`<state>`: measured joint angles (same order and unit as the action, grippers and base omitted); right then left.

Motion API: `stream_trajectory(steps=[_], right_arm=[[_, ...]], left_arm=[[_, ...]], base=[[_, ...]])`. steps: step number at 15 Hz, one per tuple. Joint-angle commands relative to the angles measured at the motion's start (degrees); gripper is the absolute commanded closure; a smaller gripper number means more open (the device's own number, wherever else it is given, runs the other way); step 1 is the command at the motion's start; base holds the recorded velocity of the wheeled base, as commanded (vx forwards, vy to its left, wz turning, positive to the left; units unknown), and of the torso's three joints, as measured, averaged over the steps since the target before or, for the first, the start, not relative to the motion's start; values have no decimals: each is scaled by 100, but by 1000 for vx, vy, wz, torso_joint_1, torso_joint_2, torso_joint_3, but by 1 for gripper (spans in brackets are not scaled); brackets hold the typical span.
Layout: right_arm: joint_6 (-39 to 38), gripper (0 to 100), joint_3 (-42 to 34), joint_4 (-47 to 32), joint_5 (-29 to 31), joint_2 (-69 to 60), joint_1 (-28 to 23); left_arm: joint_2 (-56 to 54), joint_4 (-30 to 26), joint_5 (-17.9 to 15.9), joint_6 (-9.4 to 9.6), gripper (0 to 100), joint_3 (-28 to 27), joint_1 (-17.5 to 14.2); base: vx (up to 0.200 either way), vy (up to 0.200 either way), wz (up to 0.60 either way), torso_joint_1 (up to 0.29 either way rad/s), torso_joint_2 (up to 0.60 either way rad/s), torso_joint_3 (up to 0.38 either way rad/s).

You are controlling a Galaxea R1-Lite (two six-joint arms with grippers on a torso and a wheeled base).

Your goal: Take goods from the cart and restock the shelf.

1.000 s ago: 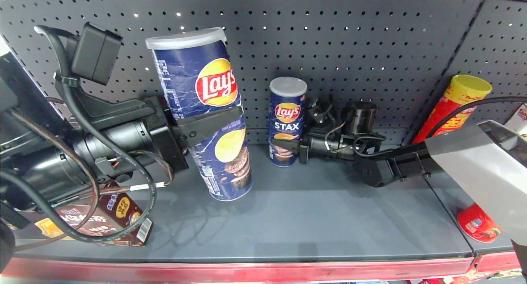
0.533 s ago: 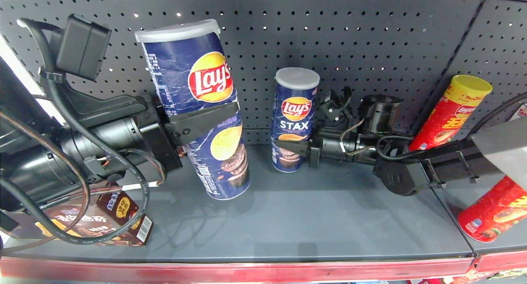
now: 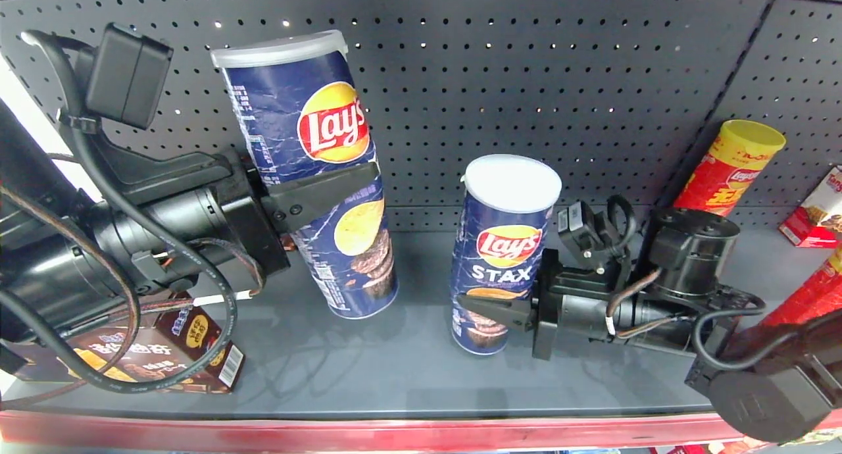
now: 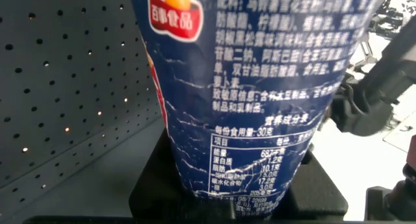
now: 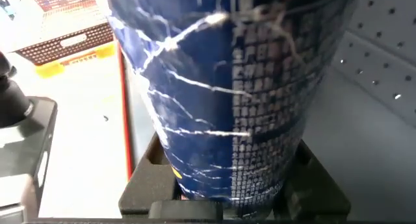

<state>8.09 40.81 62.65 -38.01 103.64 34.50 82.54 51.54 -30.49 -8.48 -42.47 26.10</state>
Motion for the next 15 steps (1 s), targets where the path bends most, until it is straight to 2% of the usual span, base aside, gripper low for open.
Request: stream_trajectory(steps=[1, 5, 13, 14, 15], right_arm=[[-10, 100, -372, 134, 48, -90, 118], [-10, 100, -548, 213, 48, 174, 277], [43, 100, -548, 406, 48, 543, 206], [52, 0, -557, 406, 57, 543, 206], [34, 0, -575, 415, 66, 516, 198]], left_arm=[[-1, 5, 8, -4, 100, 2, 0], [-1, 5, 8, -4, 100, 2, 0], [-19, 31, 8, -4, 100, 134, -8], [-19, 31, 8, -4, 100, 134, -17], [-19, 31, 8, -4, 100, 134, -8]], base=[[0, 0, 0, 0, 0, 0], [0, 0, 0, 0, 0, 0], [0, 0, 0, 0, 0, 0], [0, 0, 0, 0, 0, 0], [0, 0, 0, 0, 0, 0]])
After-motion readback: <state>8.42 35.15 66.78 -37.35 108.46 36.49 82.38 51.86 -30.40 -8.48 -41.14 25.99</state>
